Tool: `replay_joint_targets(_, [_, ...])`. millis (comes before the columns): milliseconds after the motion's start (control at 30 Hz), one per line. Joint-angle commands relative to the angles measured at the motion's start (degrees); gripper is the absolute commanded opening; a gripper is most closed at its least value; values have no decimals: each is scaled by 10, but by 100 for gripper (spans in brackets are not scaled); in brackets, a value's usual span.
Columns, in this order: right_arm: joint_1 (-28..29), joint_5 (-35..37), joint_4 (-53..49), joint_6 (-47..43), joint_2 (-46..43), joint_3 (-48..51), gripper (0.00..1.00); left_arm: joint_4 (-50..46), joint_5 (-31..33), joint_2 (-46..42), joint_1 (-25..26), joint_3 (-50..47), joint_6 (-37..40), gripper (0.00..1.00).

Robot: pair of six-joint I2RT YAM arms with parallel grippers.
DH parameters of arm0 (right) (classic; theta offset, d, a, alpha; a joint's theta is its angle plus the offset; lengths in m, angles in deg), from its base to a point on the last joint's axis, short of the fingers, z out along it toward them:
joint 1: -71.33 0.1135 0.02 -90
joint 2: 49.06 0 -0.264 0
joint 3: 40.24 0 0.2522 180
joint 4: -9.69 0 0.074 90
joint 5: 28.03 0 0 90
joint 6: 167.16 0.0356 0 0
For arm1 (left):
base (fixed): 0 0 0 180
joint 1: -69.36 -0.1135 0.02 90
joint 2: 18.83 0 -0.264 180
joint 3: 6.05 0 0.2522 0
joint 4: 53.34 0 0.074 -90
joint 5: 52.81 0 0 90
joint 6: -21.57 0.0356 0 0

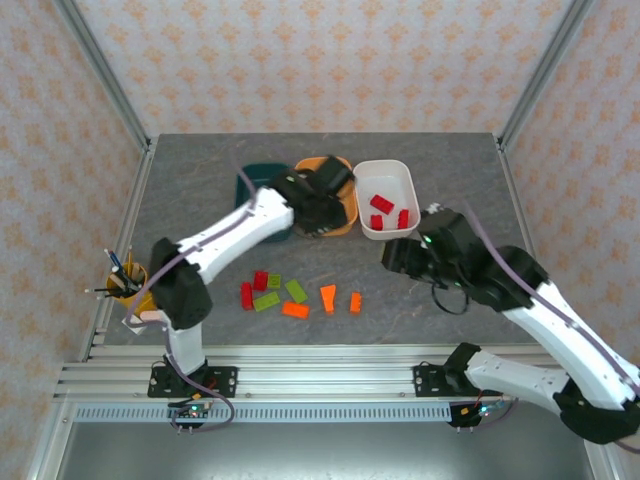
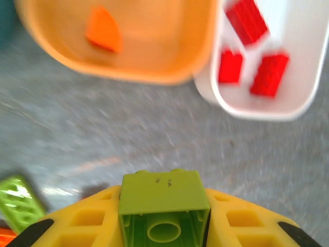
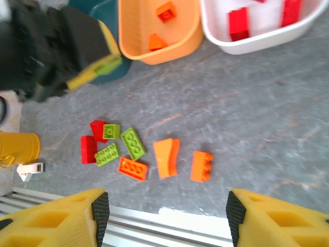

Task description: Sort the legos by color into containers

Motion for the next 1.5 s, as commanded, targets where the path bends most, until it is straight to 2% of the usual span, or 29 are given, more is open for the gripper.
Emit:
replay_joint_targets(0, [3,-42,106,-24,61,-21,64,-39,-4,-14,-74,-37,73,26])
replay_joint_targets(167, [-3,-77,178,-27,175,-58,65,-48,-9,6,-165,-32,158,26])
replay_joint_targets(367, [-24,-93,269,-2,266,-80,66,-33,-28,74,-219,-30,203,26])
replay_joint_targets(533, [-42,-110,283,13,299,-88,66,-31,-34,124,-222,-9,217,26])
replay_joint_targets(767, [-53,-121,277,14,296,-65,66,-14,-25,162,-228,-25,217,27])
replay_joint_targets(1067, [-53,-90,232,8,289,-49,66,-24,-22,172,-228,-7,223,46])
replay_joint_targets(1300, [-52,-29,121,-9,260,-33,65,-39,-20,101,-224,13,214,60])
replay_joint_targets(1467, [-26,6,29,-12,245,10,64,-23,-33,-18,-197,-34,211,68])
